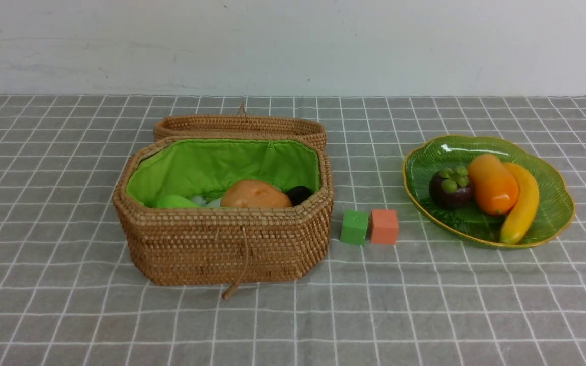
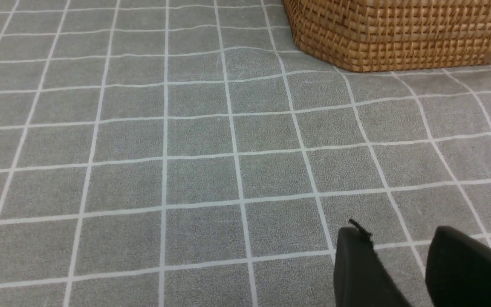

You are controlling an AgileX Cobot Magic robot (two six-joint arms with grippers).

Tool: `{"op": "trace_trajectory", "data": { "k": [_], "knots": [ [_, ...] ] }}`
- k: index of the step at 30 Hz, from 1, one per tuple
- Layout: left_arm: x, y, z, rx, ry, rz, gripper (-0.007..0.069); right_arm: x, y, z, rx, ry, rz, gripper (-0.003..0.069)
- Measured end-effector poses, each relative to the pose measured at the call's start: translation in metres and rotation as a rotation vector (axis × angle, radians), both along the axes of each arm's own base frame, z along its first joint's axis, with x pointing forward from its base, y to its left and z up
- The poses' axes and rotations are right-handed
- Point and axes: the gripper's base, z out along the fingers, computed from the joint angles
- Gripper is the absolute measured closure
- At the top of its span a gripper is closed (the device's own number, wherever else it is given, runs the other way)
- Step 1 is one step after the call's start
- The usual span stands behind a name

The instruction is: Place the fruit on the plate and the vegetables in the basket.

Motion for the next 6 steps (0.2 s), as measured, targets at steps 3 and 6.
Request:
{"op": "trace_trajectory", "data": {
  "k": [3,6],
  "knots": [
    [0.0000,0.0000,0.0000,0.000,0.000,0.000,0.0386,0.0000,0.0000,0.0000,0.000,0.000,0.000,0.0554],
    [0.0000,0.0004,0.0000,0.000,0.000,0.008,0.0386,0.0000,0.0000,0.0000,0.000,0.000,0.000,0.0550]
  ]
}}
